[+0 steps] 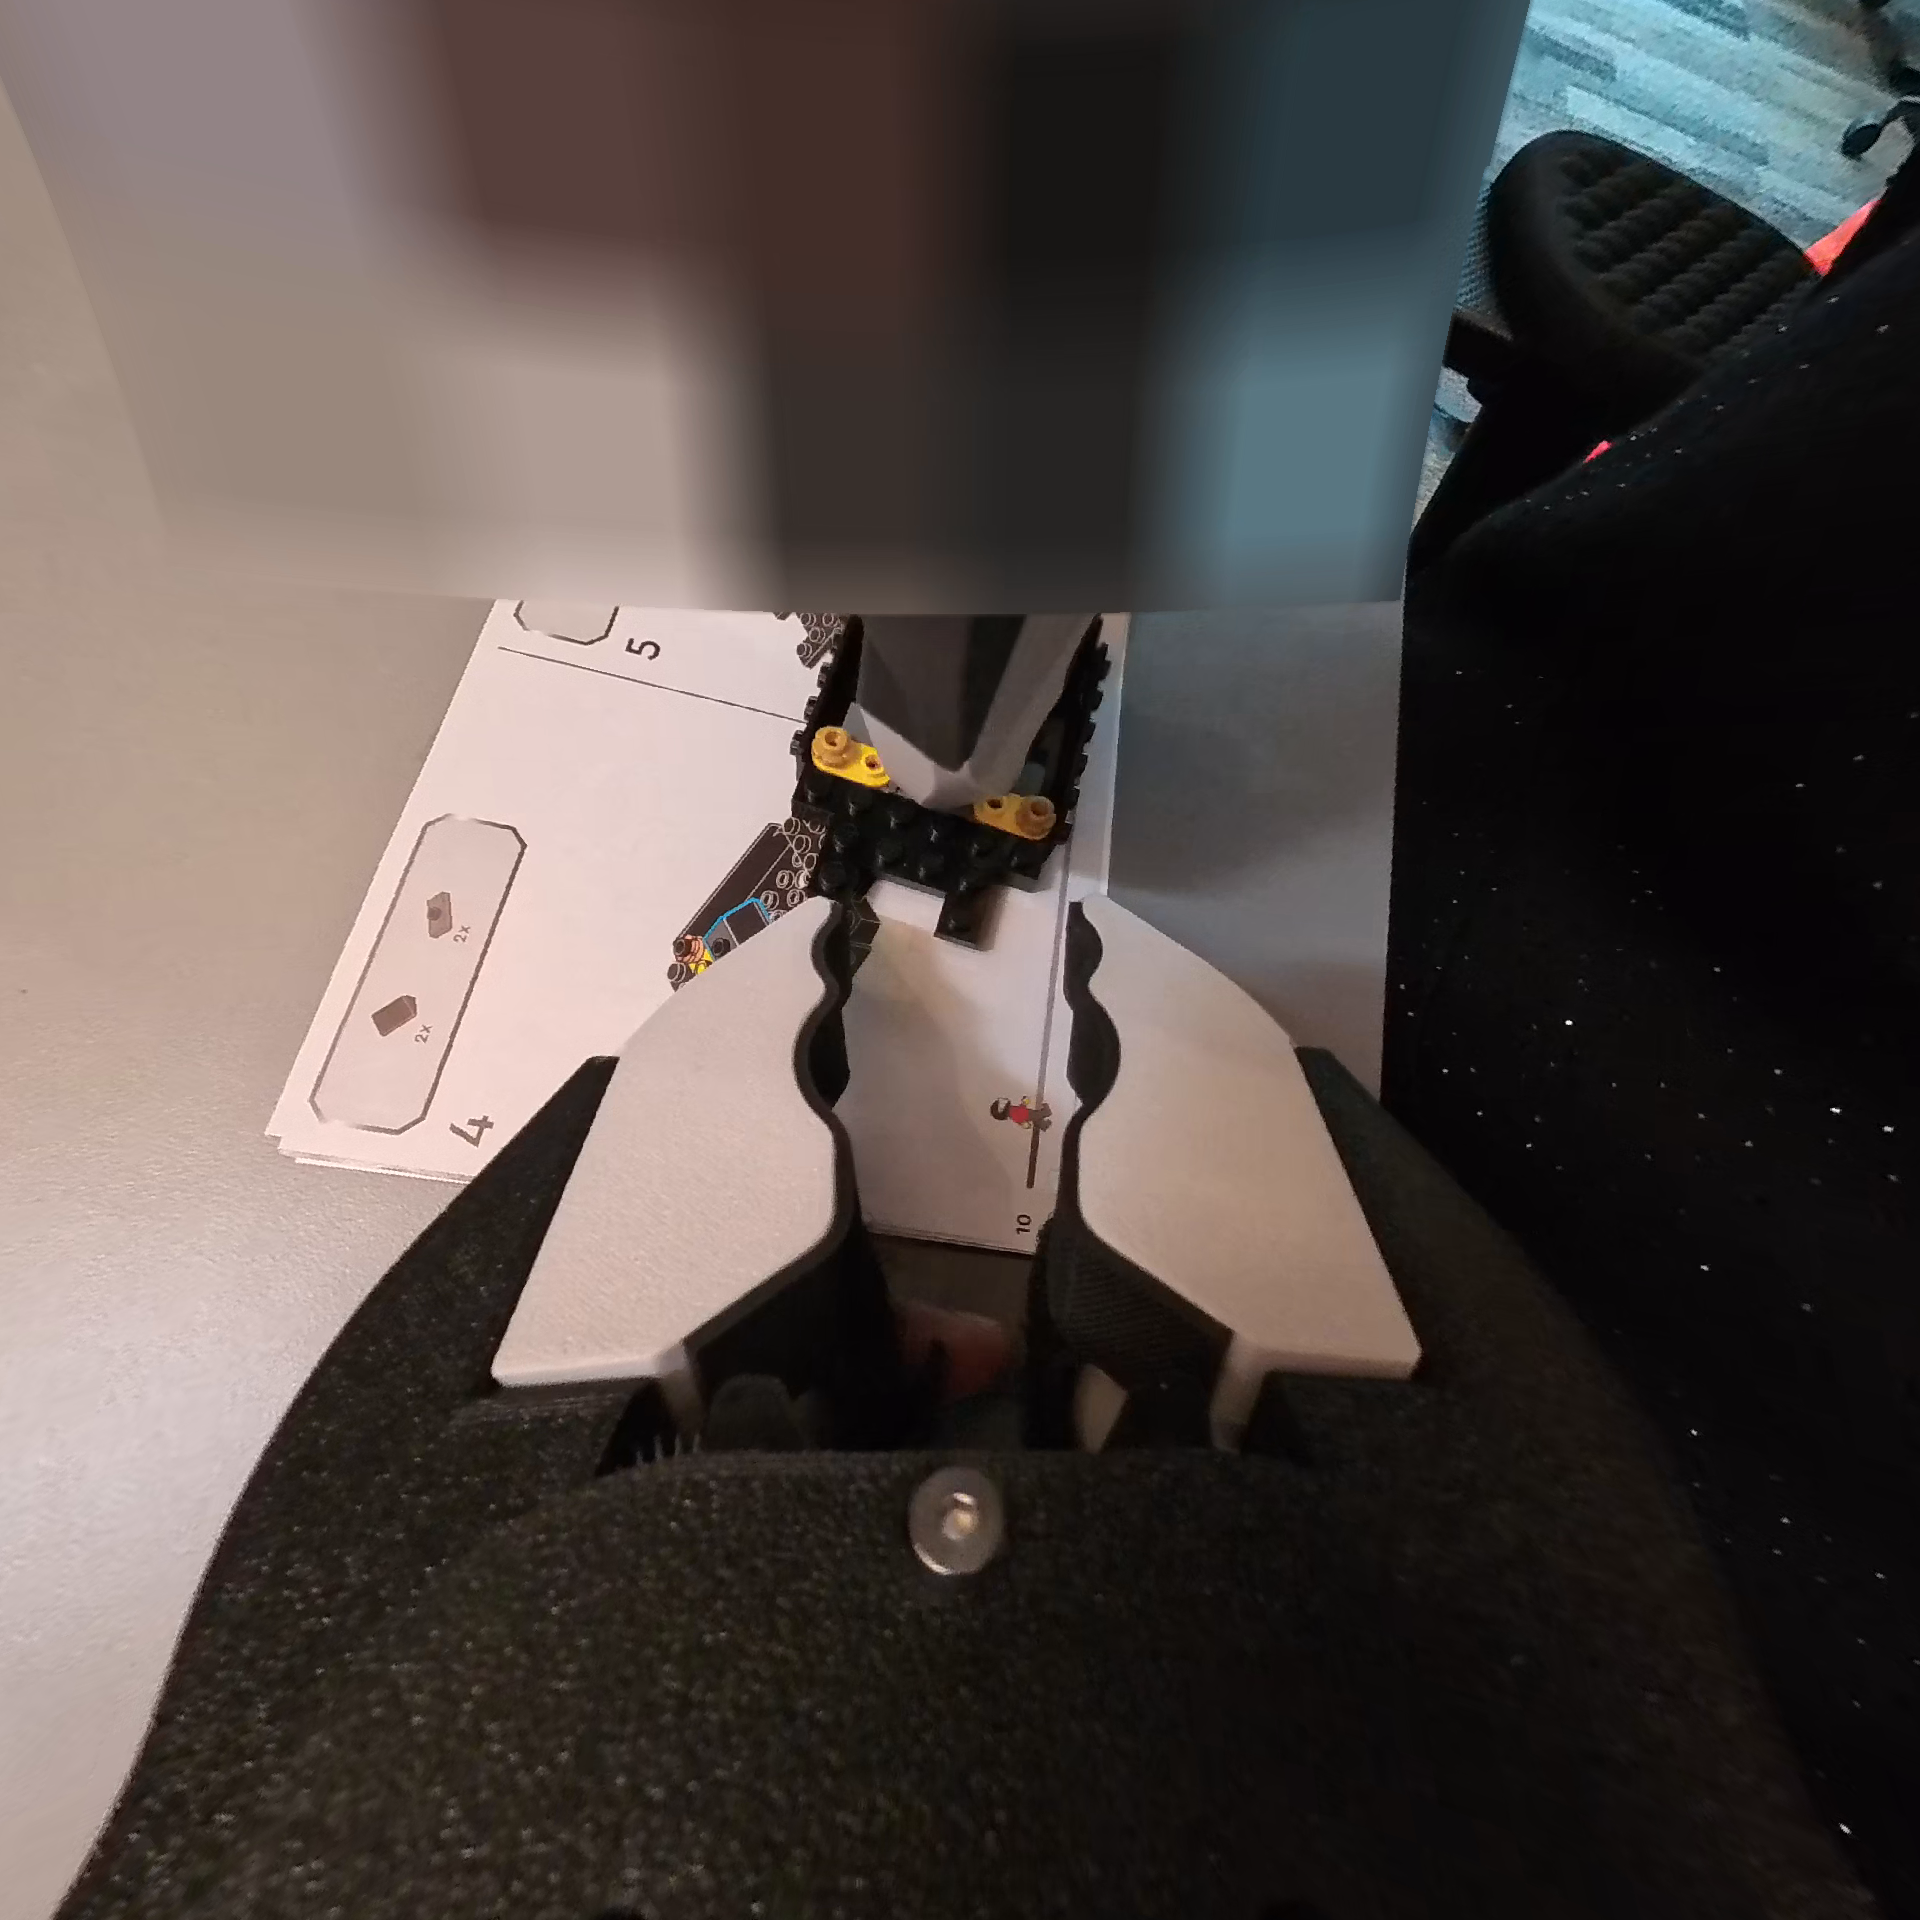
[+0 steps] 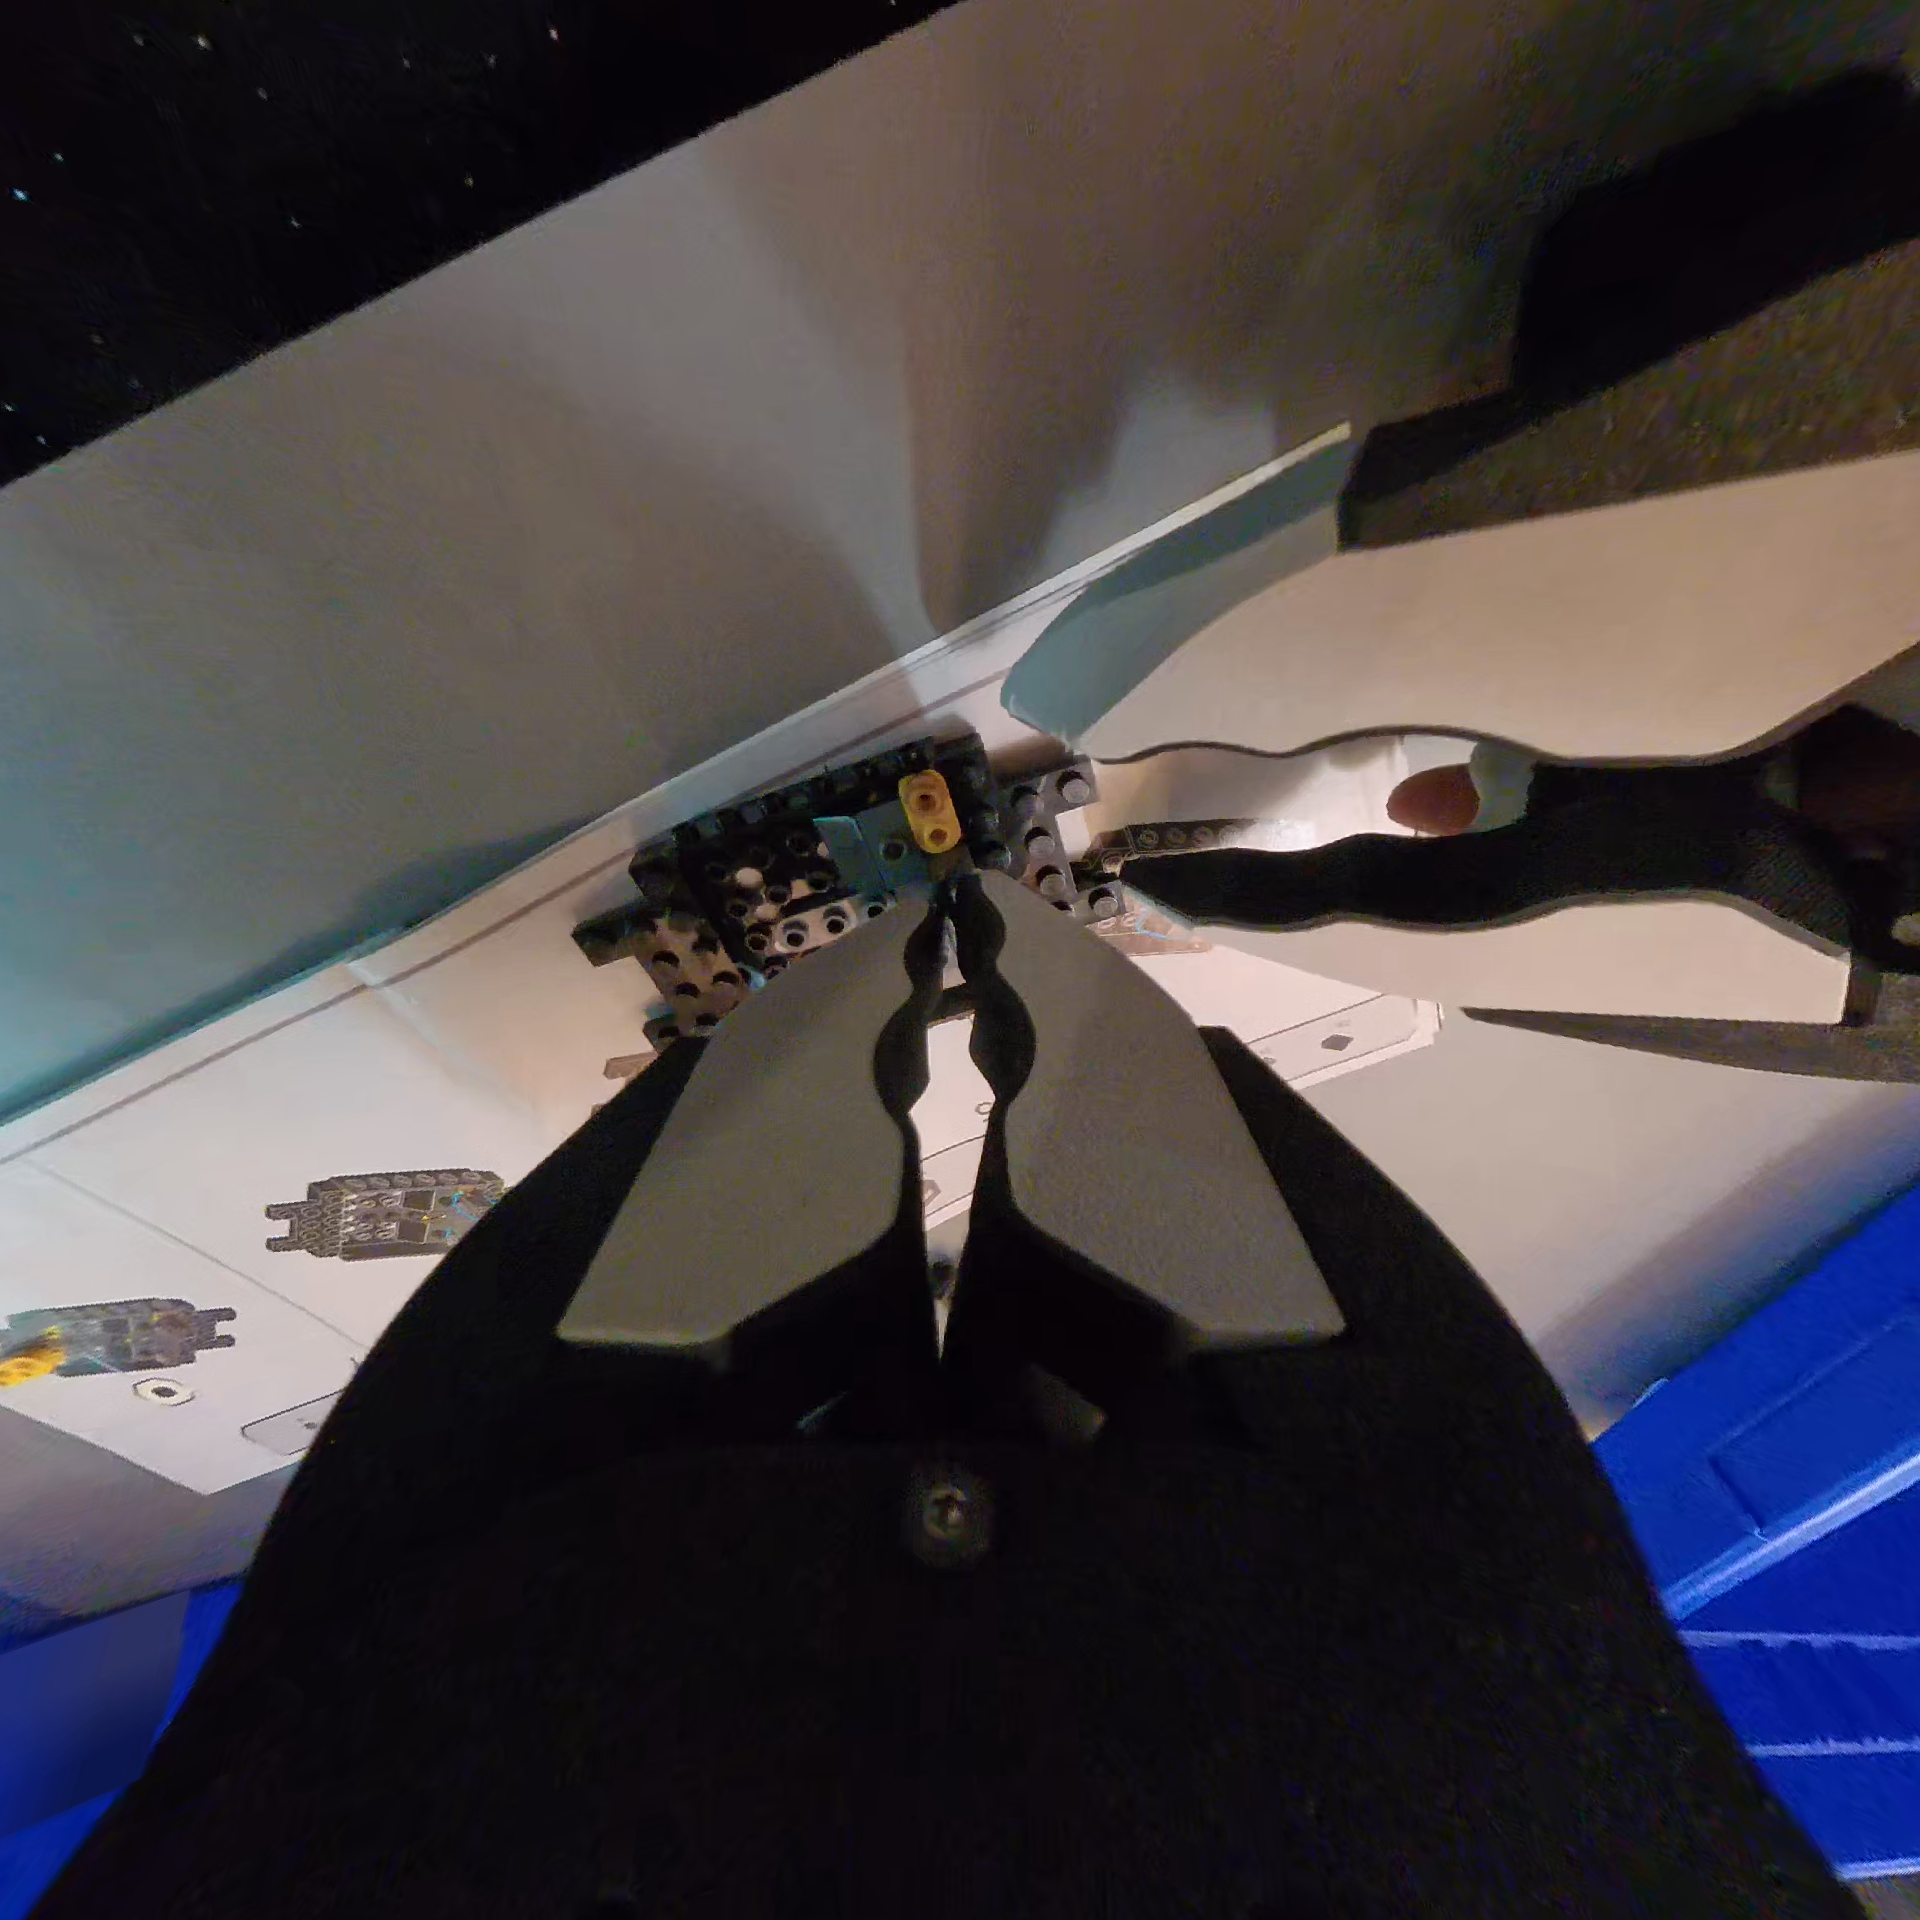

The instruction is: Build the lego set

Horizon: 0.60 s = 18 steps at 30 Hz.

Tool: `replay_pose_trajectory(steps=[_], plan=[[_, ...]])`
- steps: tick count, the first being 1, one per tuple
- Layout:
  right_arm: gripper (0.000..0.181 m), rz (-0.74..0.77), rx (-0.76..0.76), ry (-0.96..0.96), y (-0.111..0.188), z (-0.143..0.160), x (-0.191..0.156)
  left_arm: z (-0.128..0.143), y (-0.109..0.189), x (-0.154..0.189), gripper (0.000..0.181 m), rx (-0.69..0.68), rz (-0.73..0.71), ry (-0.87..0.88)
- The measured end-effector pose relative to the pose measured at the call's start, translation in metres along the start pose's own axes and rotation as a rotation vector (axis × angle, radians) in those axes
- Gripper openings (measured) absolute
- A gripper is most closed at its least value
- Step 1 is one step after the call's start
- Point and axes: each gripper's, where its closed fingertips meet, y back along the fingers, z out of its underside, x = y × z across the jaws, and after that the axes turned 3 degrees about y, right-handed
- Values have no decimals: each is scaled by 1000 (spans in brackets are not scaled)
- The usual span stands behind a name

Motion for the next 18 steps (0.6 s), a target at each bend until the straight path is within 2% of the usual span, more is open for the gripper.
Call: replay_pose_trajectory(steps=[5,8,13,18], plan=[[4,-3,-19,16,-1,0,0,1,-1,0,39,-9,-6,-5],[4,23,34,-18,0,0,1,1,-1,0,40,-8,-11,-15],[19,60,65,-80,1,5,5,1,-1,2,39,-6,-6,-25],[26,73,108,-143,6,9,8,0,0,1,39,-3,-8,-14]])
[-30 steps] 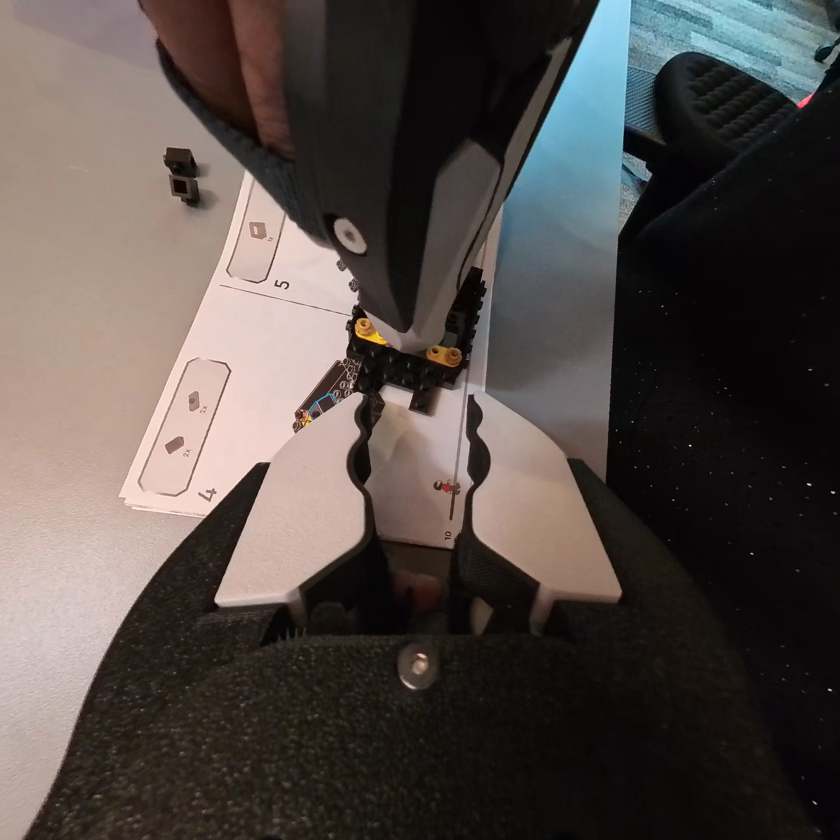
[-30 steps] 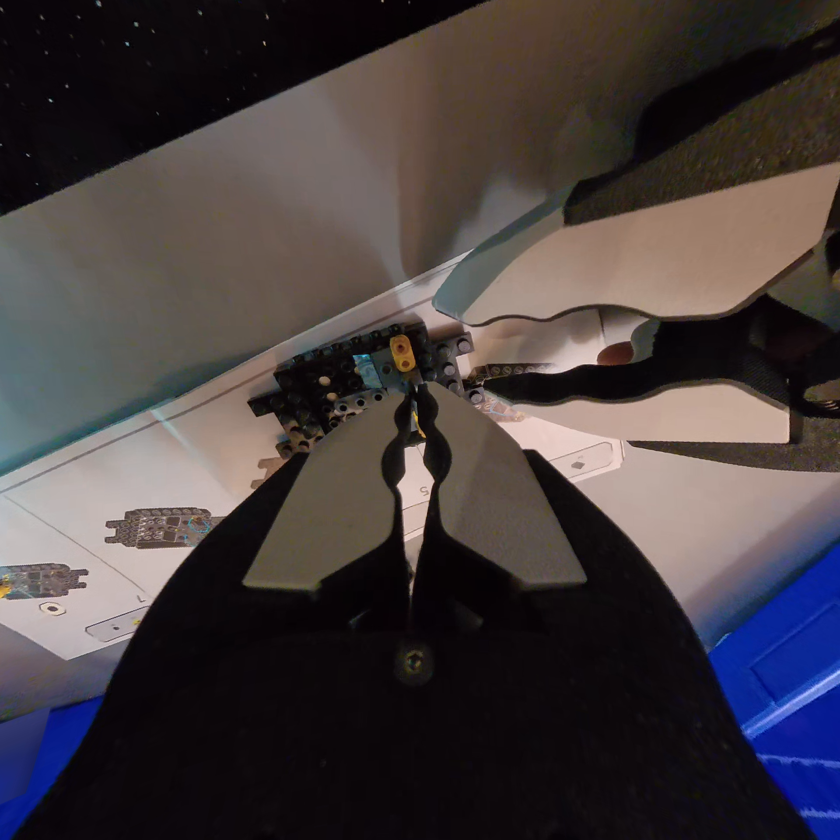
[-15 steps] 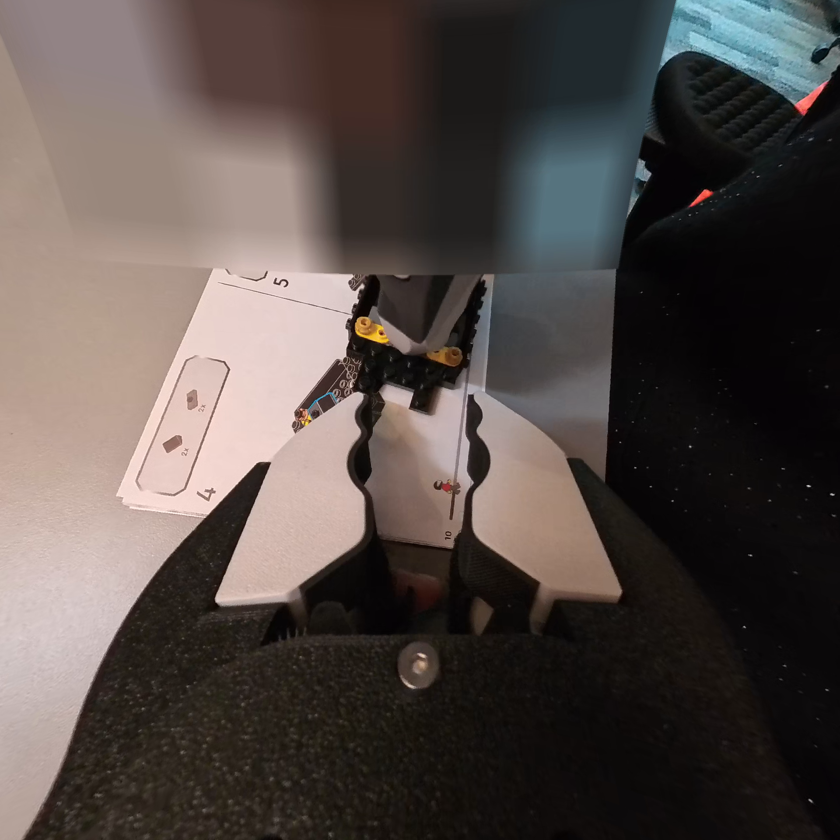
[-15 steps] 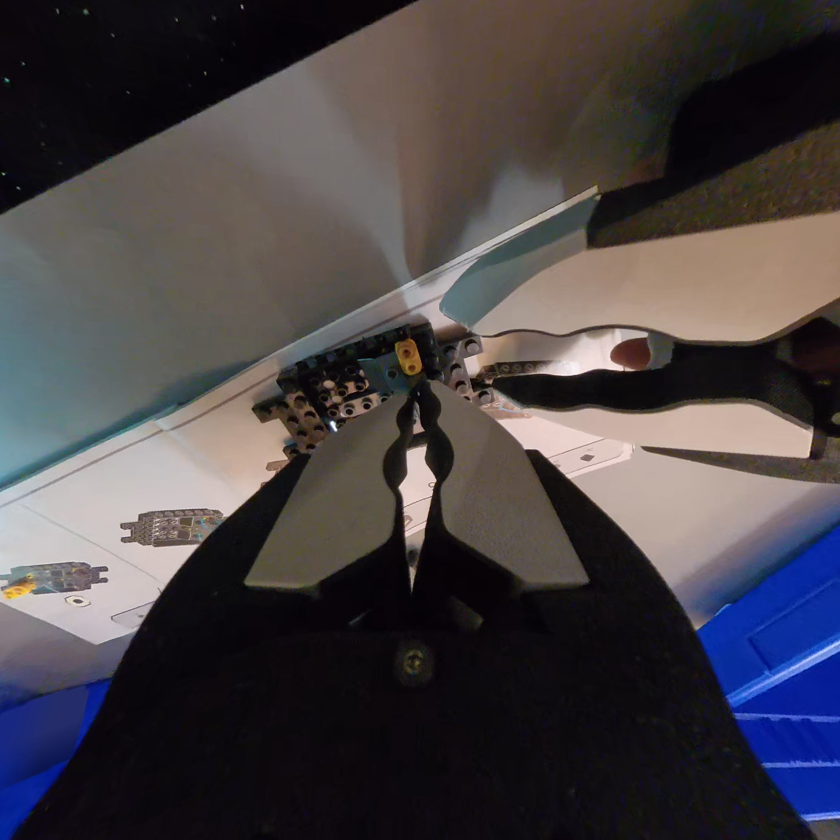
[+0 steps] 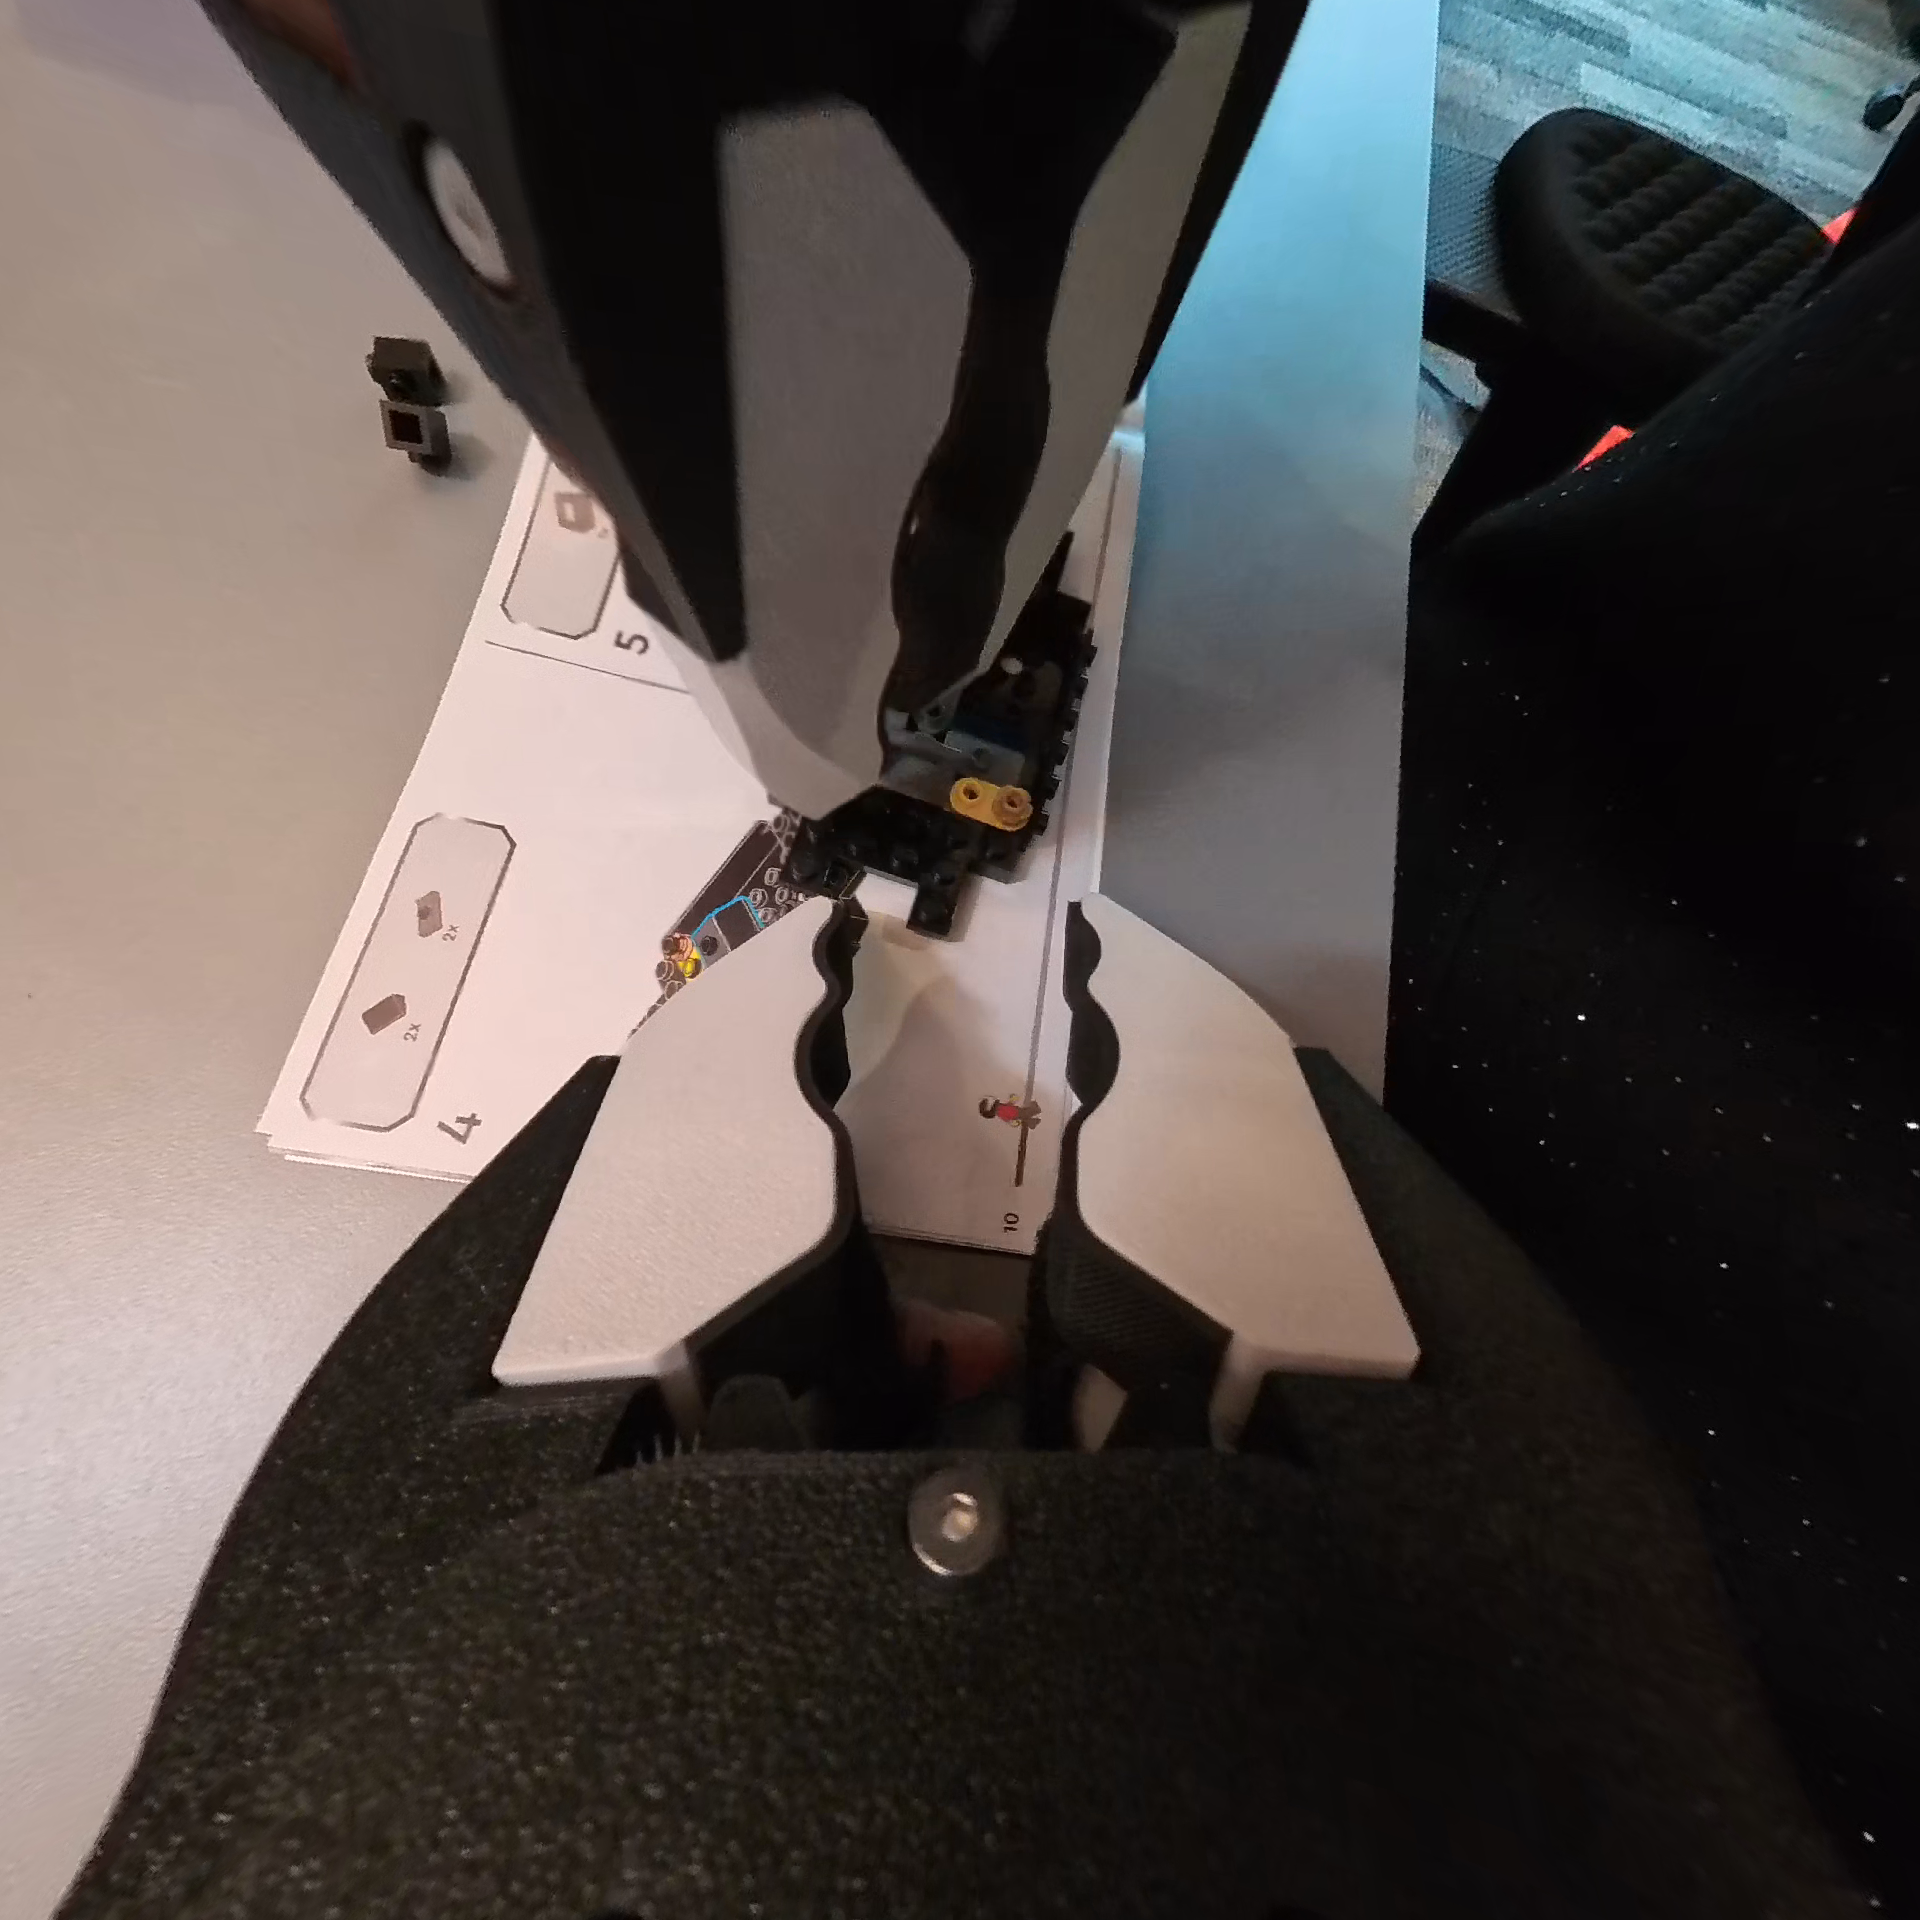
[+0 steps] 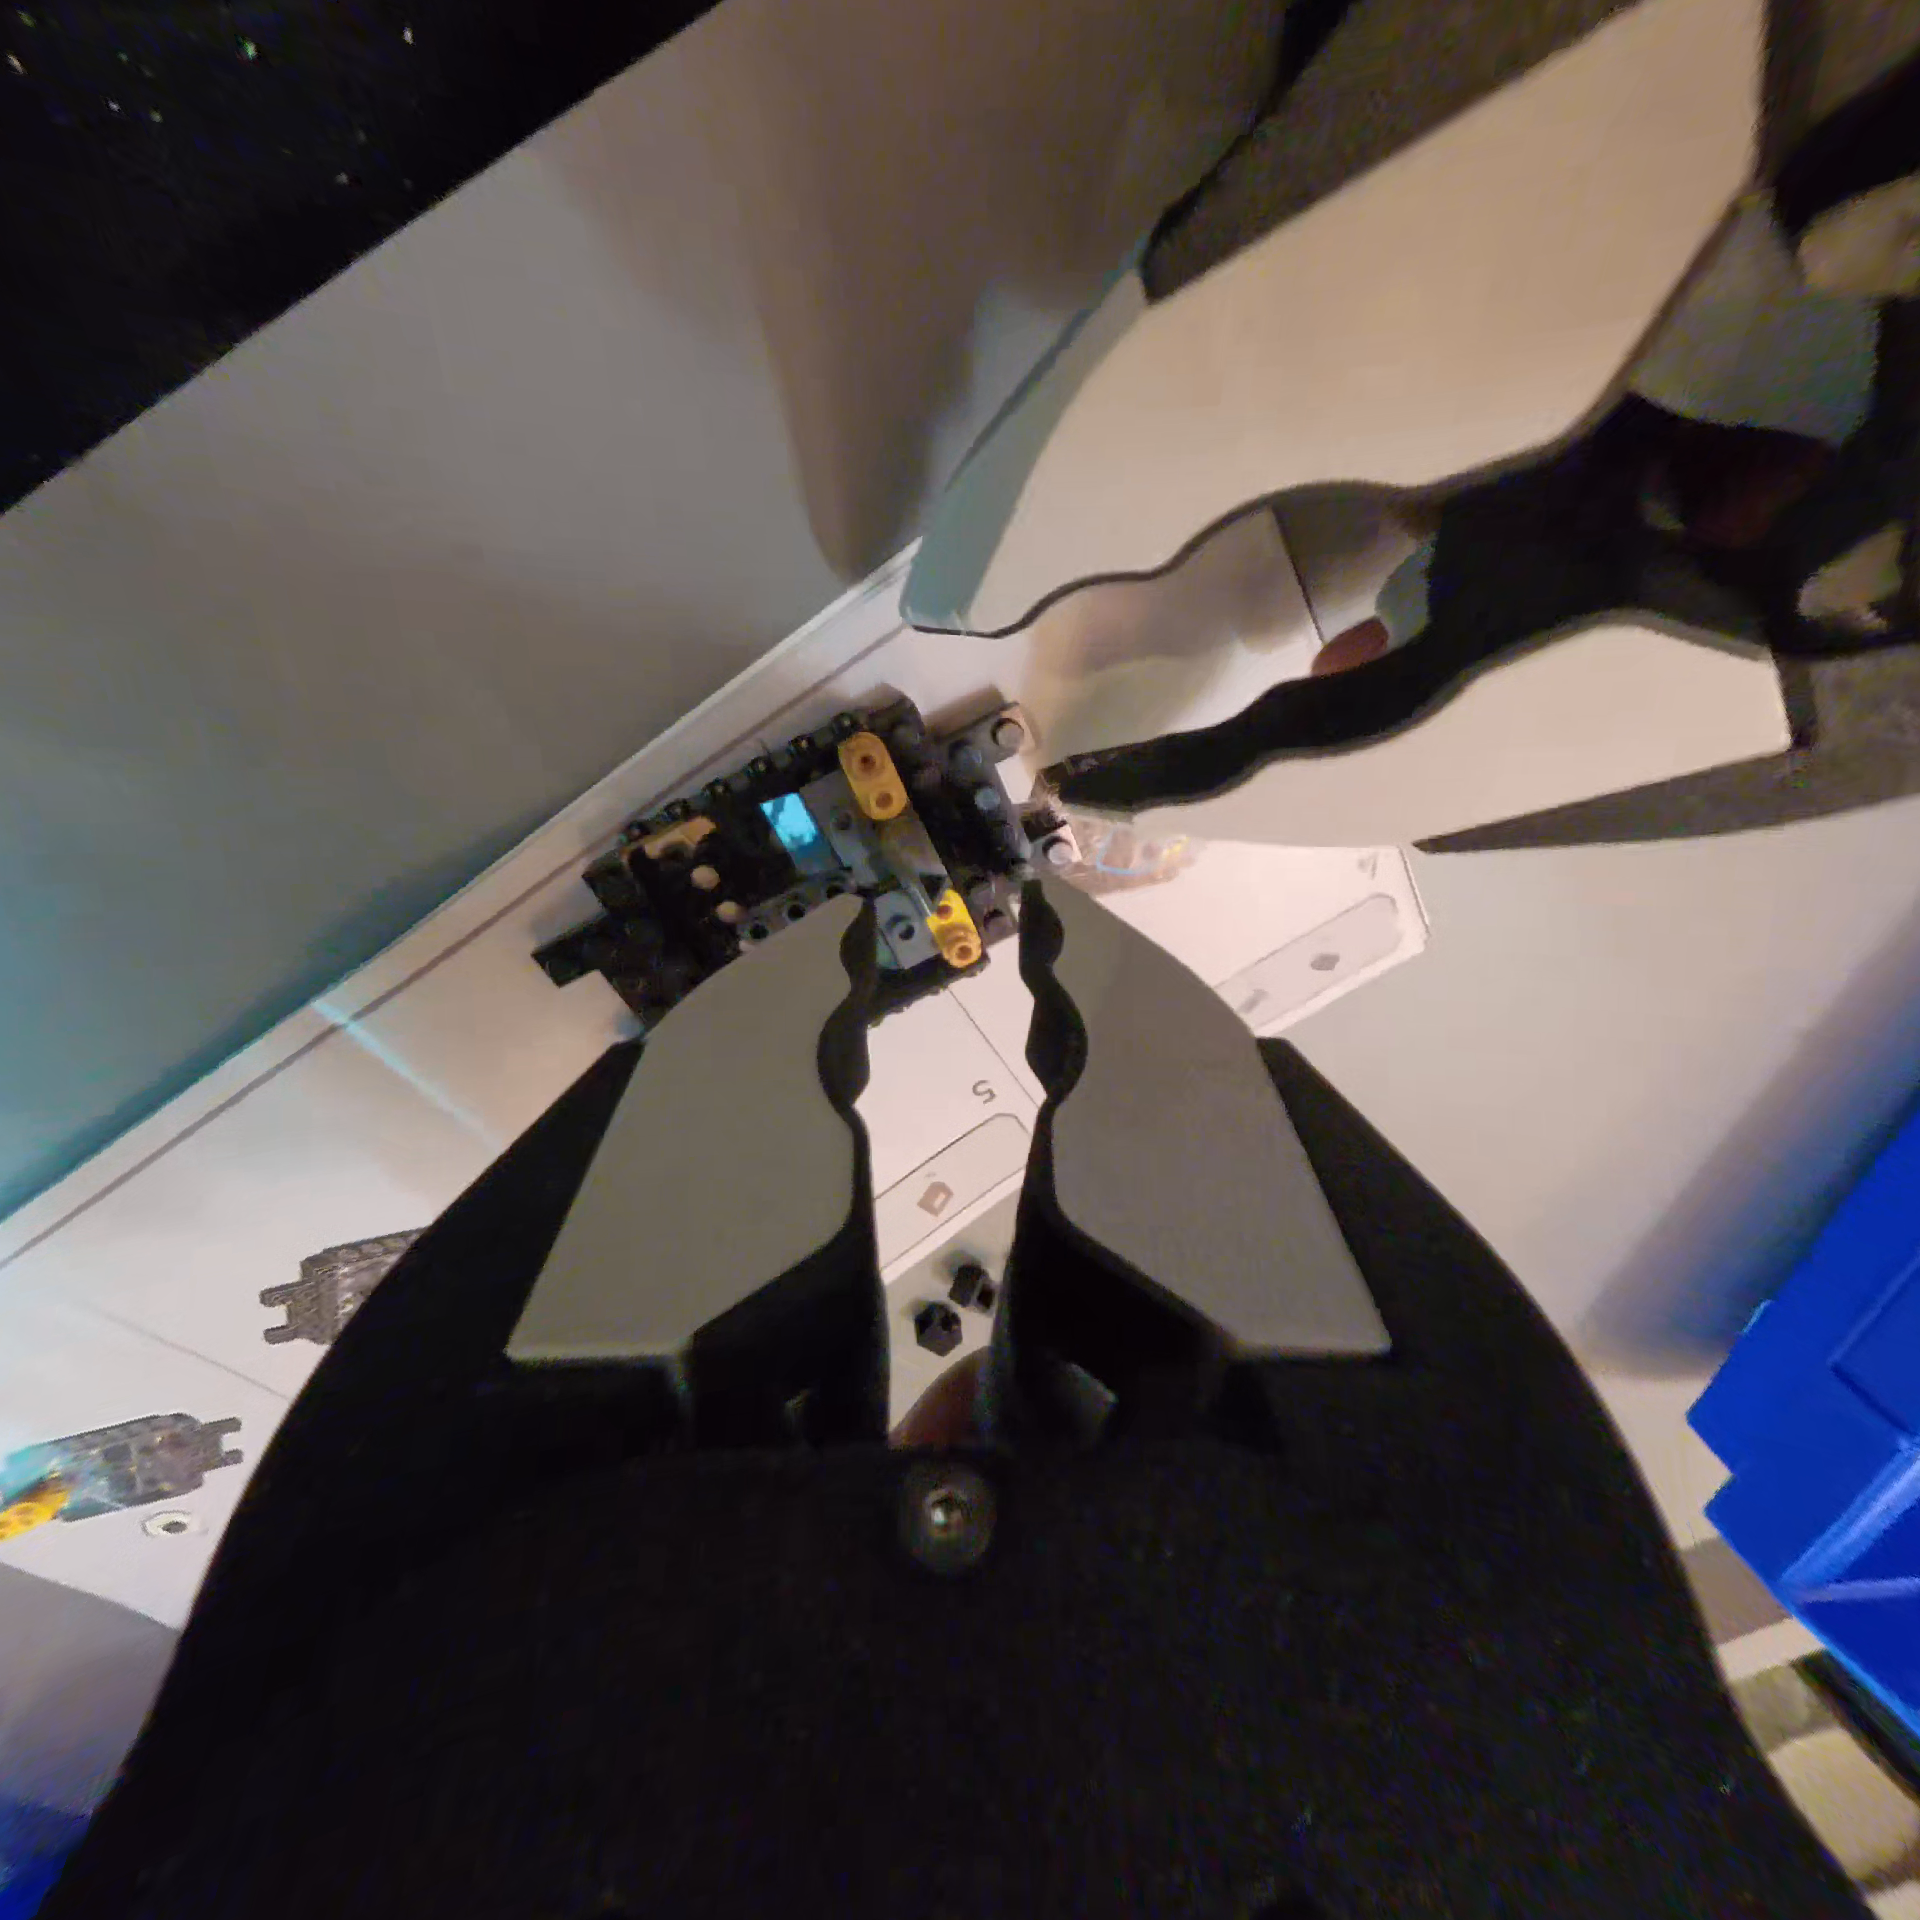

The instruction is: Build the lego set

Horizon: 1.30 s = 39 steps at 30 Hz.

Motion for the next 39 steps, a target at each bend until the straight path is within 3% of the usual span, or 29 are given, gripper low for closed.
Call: replay_pose_trajectory(steps=[3,7,18,24,27,30,36,39], plan=[[23,11,63,-44,9,-3,2,-1,0,-1,39,6,0,5],[4,11,106,-26,10,-9,-2,0,0,-1,38,3,-1,8],[0,-17,45,53,1,-10,-5,2,-2,0,36,-17,0,2],[1,41,79,-1,1,-11,-1,2,-2,0,35,-18,1,3],[10,112,177,-137,10,-15,4,2,-1,0,35,-14,-1,-1],[2,175,364,-408,23,-31,8,1,-1,0,34,-8,-4,-2],[0,297,515,-1044,2,-28,-3,0,0,-1,34,0,-13,-1],[0,365,631,-1219,4,-25,-1,0,0,-1,34,-1,-16,1]])
